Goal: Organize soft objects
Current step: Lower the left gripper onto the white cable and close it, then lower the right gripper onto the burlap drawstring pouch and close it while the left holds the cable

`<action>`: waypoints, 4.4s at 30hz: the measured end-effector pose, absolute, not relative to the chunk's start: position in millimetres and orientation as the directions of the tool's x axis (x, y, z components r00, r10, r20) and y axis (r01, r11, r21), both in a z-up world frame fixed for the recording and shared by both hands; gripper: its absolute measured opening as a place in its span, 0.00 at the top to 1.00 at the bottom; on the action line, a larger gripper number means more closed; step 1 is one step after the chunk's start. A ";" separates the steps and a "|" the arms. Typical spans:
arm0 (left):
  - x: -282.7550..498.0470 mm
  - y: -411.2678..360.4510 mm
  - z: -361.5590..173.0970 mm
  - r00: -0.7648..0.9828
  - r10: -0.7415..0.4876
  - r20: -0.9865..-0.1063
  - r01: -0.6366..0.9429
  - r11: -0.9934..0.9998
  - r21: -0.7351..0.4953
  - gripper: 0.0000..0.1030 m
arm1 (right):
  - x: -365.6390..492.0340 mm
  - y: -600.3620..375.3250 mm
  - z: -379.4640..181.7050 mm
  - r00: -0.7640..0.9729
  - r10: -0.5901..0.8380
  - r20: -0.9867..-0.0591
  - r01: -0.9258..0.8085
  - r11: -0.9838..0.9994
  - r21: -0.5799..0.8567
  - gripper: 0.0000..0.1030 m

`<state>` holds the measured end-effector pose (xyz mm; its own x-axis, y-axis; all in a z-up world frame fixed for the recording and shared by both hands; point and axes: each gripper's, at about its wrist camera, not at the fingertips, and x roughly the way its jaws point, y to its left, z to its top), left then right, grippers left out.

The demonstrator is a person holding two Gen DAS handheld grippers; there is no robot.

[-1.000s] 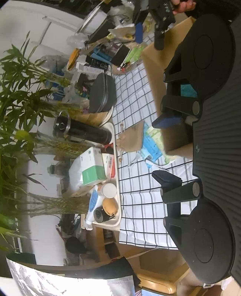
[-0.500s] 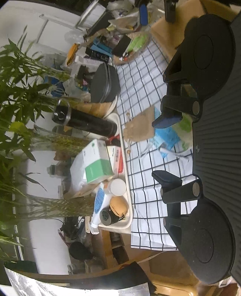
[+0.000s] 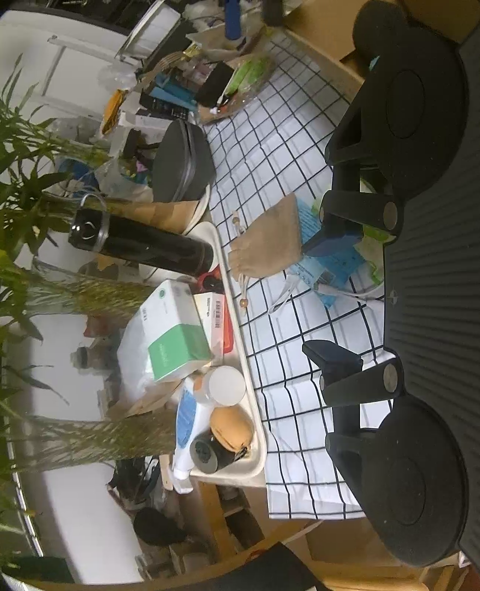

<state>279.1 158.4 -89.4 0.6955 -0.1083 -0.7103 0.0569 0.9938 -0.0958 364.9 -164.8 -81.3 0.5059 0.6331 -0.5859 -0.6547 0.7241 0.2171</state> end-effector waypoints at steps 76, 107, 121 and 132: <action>342.1 156.3 -117.4 0.650 -0.024 -0.760 0.102 0.993 0.056 0.94 | 470.3 -110.3 -139.1 0.335 0.620 -0.709 -0.729 0.648 0.223 0.02; 340.8 172.5 -110.1 0.660 0.004 -0.751 0.034 0.999 0.035 0.94 | 504.6 -45.7 -209.6 0.071 0.734 -0.676 -0.734 0.497 0.463 0.88; 331.0 176.6 -103.6 0.679 0.019 -0.734 0.016 0.999 0.040 0.94 | 482.3 -83.4 -183.1 0.134 0.540 -0.831 -0.838 0.509 0.196 0.92; 319.2 173.3 -89.1 0.709 0.014 -0.705 0.004 1.000 0.023 0.94 | 475.8 -121.4 -187.8 0.239 0.371 -0.898 -0.784 0.619 0.047 0.83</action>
